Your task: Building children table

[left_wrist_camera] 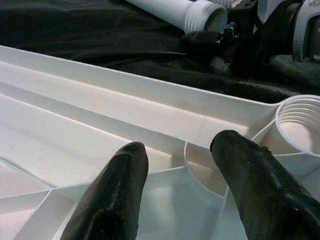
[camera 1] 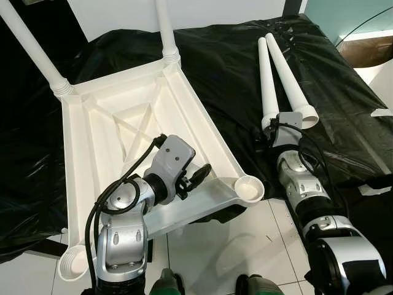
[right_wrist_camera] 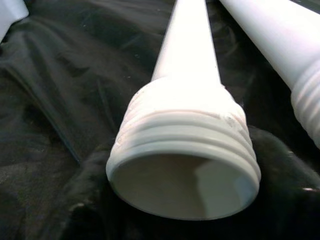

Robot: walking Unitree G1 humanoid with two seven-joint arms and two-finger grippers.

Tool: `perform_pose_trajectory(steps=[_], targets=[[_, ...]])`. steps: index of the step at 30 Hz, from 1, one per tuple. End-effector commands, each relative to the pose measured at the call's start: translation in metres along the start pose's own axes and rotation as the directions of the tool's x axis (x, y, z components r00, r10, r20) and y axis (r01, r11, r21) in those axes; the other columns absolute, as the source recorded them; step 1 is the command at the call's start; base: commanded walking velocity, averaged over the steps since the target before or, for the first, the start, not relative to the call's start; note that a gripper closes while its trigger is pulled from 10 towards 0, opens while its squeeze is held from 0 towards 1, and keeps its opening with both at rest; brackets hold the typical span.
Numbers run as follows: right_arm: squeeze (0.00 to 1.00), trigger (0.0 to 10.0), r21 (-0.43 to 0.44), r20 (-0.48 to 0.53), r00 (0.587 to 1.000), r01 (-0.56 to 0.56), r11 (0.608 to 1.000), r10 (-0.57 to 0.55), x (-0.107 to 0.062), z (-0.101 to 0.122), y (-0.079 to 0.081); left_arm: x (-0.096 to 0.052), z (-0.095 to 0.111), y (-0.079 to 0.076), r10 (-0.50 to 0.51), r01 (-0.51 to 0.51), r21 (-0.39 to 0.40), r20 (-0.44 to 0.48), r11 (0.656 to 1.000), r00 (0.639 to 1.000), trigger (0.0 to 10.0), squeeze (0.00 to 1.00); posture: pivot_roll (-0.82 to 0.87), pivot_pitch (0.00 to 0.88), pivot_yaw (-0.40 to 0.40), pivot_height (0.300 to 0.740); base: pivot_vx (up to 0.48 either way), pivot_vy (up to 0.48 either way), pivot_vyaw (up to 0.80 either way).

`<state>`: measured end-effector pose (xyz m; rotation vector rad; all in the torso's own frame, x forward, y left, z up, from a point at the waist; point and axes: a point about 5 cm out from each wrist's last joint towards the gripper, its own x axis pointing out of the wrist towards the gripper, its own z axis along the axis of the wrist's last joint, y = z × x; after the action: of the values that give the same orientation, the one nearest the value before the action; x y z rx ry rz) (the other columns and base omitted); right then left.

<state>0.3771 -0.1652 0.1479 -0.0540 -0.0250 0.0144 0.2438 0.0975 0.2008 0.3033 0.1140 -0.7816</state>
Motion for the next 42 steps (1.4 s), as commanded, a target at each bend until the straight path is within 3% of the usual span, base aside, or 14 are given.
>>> perform_pose_trajectory(steps=[1,2,8,9,10,11,21,22,23,35,36,37,41,42], targets=[[0.00,2.9,-0.004,-0.014,1.000,0.000,1.000,0.000,0.002,-0.001,-0.001,0.007,-0.001,0.004,0.233,-0.232,-0.073,0.012,0.970,0.972,10.0,0.00,0.12,0.132,0.063,0.740,0.000,0.000,0.00],[0.00,0.0,-0.010,-0.007,1.000,0.001,1.000,-0.002,0.003,0.001,-0.003,0.007,-0.001,0.004,0.232,-0.231,-0.071,0.013,0.970,0.973,10.0,0.00,0.12,0.129,0.063,0.740,0.000,0.000,0.00],[0.00,0.0,-0.014,0.020,1.000,0.004,1.000,-0.003,0.004,0.006,-0.007,0.010,0.000,0.007,0.233,-0.231,-0.060,0.019,0.971,0.972,10.0,0.00,0.11,0.113,0.063,0.740,0.000,0.000,0.00],[0.00,5.1,-0.019,0.064,0.998,-0.006,1.000,0.008,0.003,0.011,-0.005,0.010,0.001,0.010,0.240,-0.238,-0.066,0.025,0.969,0.971,10.0,0.00,0.11,0.112,0.062,0.740,0.000,0.000,0.00],[0.00,5.1,-0.024,0.095,0.995,-0.014,1.000,0.016,0.001,0.014,-0.004,0.011,0.002,0.012,0.245,-0.242,-0.072,0.030,0.968,0.969,10.0,0.00,0.11,0.112,0.062,0.740,0.000,0.000,0.00],[0.00,10.0,-0.031,0.137,0.990,-0.035,0.999,0.039,-0.001,0.019,-0.002,0.011,0.003,0.017,0.253,-0.249,-0.088,0.039,0.965,0.967,10.0,0.00,0.10,0.102,0.057,0.740,0.000,0.000,0.00],[0.00,10.0,-0.195,0.373,0.896,-0.177,0.965,0.240,-0.025,0.053,0.020,0.015,0.011,0.071,0.290,-0.258,-0.238,0.107,0.936,0.951,10.0,0.00,0.07,0.074,0.049,0.740,0.000,0.000,0.00],[0.00,10.0,-0.234,0.403,0.872,-0.195,0.952,0.278,-0.029,0.059,0.026,0.015,0.016,0.081,0.295,-0.249,-0.286,0.134,0.926,0.946,10.0,0.78,0.06,0.066,0.050,0.740,0.000,0.000,0.00],[0.00,10.0,-0.260,0.424,0.852,-0.211,0.942,0.307,-0.032,0.065,0.031,0.016,0.020,0.089,0.297,-0.233,-0.330,0.160,0.915,0.941,10.0,1.00,0.05,0.060,0.050,0.740,0.000,0.000,0.00],[0.00,10.0,-0.392,0.467,0.765,-0.271,0.879,0.443,-0.043,0.081,0.052,0.031,0.039,0.124,0.233,-0.071,-0.495,0.274,0.866,0.933,10.0,1.00,0.03,0.042,0.038,0.740,0.000,0.000,0.00],[0.00,10.0,-0.397,0.465,0.758,-0.283,0.873,0.457,-0.045,0.081,0.055,0.035,0.041,0.124,0.205,-0.033,-0.514,0.281,0.857,0.938,10.0,0.38,0.03,0.041,0.038,0.740,0.000,0.000,0.00],[0.00,10.0,-0.401,0.461,0.754,-0.294,0.868,0.469,-0.047,0.079,0.057,0.038,0.042,0.124,0.174,0.007,-0.532,0.289,0.847,0.941,10.0,0.00,0.03,0.041,0.039,0.740,0.000,0.000,0.00],[0.00,10.0,-0.408,0.454,0.748,-0.308,0.859,0.484,-0.050,0.077,0.061,0.043,0.044,0.123,0.153,0.038,-0.553,0.296,0.833,0.943,10.0,0.00,0.03,0.041,0.039,0.740,0.000,0.000,0.00],[0.00,10.0,-0.422,0.441,0.735,-0.337,0.842,0.516,-0.057,0.072,0.069,0.051,0.049,0.123,0.121,0.113,-0.612,0.328,0.783,0.937,10.0,0.00,0.02,0.044,0.040,0.740,0.000,0.000,0.00]])
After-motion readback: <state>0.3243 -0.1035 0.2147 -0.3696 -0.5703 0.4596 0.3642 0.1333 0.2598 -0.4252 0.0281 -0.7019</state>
